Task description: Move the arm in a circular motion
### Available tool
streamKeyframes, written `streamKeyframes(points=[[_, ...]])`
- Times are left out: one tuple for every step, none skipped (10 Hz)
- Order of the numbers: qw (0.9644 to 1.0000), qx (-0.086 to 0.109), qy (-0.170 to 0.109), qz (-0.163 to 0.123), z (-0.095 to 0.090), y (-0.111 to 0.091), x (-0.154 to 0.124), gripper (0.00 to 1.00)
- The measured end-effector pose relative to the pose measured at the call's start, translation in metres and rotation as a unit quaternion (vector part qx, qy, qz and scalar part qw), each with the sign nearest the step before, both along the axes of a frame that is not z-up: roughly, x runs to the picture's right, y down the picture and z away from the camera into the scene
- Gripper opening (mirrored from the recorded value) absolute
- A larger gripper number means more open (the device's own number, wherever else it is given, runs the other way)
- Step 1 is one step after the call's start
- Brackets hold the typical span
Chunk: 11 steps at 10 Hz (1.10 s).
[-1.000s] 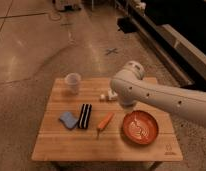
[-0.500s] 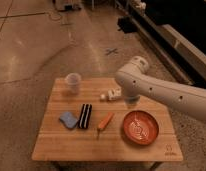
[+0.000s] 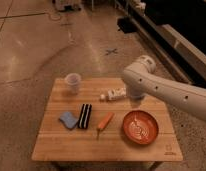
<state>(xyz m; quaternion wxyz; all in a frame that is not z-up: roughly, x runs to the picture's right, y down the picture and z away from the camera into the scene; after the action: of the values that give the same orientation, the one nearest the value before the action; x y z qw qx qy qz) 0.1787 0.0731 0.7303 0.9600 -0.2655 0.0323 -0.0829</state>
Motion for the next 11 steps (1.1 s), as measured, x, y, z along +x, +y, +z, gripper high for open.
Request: streamKeyframes(points=[[1.0000, -0.003, 0.004, 0.002, -0.002, 0.003, 0.011, 0.46], [1.0000, -0.002, 0.002, 0.001, -0.002, 0.002, 0.012, 0.46], [1.0000, -0.002, 0.000, 0.000, 0.000, 0.000, 0.012, 0.46], [1.0000, 0.000, -0.004, -0.003, 0.006, -0.008, 0.012, 0.46], [1.0000, 0.000, -0.004, -0.003, 0.008, -0.011, 0.015, 0.46], [1.0000, -0.001, -0.002, -0.003, 0.008, -0.011, 0.020, 0.46], [1.0000, -0.004, 0.000, -0.004, 0.008, -0.010, 0.029, 0.46], [1.0000, -0.004, 0.000, -0.004, 0.008, -0.010, 0.029, 0.46], [1.0000, -0.002, -0.004, -0.007, 0.015, -0.018, 0.037, 0.46], [1.0000, -0.002, -0.004, -0.008, 0.018, -0.021, 0.041, 0.46], [1.0000, -0.004, -0.002, -0.008, 0.017, -0.021, 0.045, 0.46]])
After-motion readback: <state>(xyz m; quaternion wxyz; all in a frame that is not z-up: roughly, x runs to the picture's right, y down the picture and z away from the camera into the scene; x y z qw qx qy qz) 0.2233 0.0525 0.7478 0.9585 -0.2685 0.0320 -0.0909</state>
